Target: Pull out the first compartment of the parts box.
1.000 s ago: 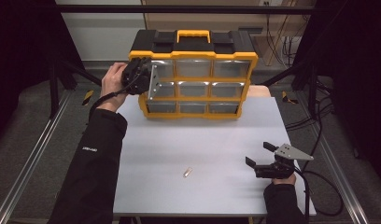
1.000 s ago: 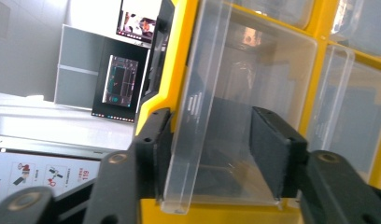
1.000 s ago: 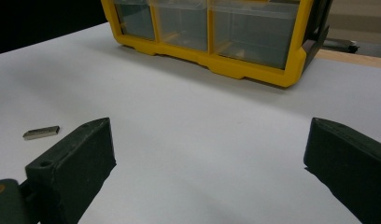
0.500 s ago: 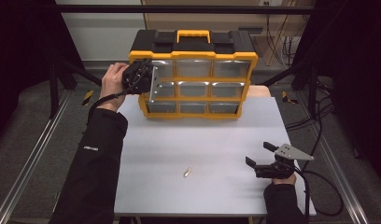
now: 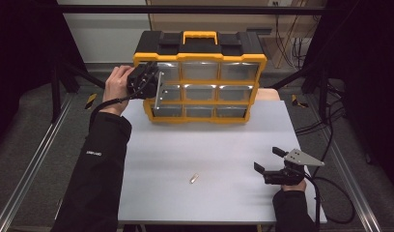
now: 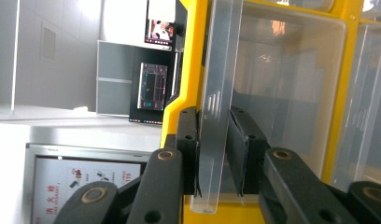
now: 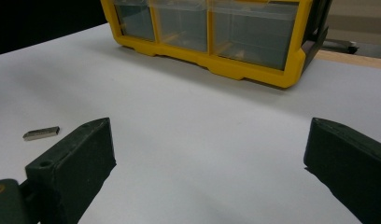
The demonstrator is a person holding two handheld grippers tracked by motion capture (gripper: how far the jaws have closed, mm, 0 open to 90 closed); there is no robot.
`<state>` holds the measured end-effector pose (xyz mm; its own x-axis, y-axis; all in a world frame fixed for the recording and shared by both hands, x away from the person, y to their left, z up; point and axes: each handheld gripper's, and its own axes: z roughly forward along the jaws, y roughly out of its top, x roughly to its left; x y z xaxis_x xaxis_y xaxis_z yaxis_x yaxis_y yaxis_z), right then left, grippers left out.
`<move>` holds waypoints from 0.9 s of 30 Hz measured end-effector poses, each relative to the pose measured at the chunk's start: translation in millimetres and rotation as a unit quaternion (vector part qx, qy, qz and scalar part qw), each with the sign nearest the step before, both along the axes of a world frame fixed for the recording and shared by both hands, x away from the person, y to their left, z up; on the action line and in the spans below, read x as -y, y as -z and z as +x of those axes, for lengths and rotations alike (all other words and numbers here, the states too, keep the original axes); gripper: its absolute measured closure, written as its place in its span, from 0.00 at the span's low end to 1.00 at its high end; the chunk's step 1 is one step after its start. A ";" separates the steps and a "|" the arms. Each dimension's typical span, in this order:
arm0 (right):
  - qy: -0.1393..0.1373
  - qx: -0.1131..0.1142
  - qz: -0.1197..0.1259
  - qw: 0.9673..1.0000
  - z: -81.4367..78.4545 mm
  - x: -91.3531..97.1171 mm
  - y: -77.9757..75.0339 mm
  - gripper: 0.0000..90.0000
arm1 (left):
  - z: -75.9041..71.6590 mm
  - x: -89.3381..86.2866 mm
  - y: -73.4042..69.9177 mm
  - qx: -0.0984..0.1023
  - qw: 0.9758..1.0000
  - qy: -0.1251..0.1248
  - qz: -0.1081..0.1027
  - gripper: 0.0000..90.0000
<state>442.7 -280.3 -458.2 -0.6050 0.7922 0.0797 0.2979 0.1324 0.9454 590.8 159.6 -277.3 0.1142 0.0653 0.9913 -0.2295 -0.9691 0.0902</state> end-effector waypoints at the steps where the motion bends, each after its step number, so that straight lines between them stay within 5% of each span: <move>1: 0.000 0.000 0.000 1.000 0.0 0.0 0.0 0.02 | -0.4 0.3 0.2 0.004 1.000 -0.001 0.006 0.84; 27: -0.002 0.000 -0.001 1.000 0.3 -0.5 0.3 0.02 | -14.9 1.3 1.4 0.017 0.999 0.008 0.045 0.86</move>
<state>443.0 -279.9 -458.5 -0.6075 0.7904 0.0782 0.2972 0.1349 0.9452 575.8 158.4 -278.7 0.0800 -0.0250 0.9965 -0.2460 -0.9693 -0.0046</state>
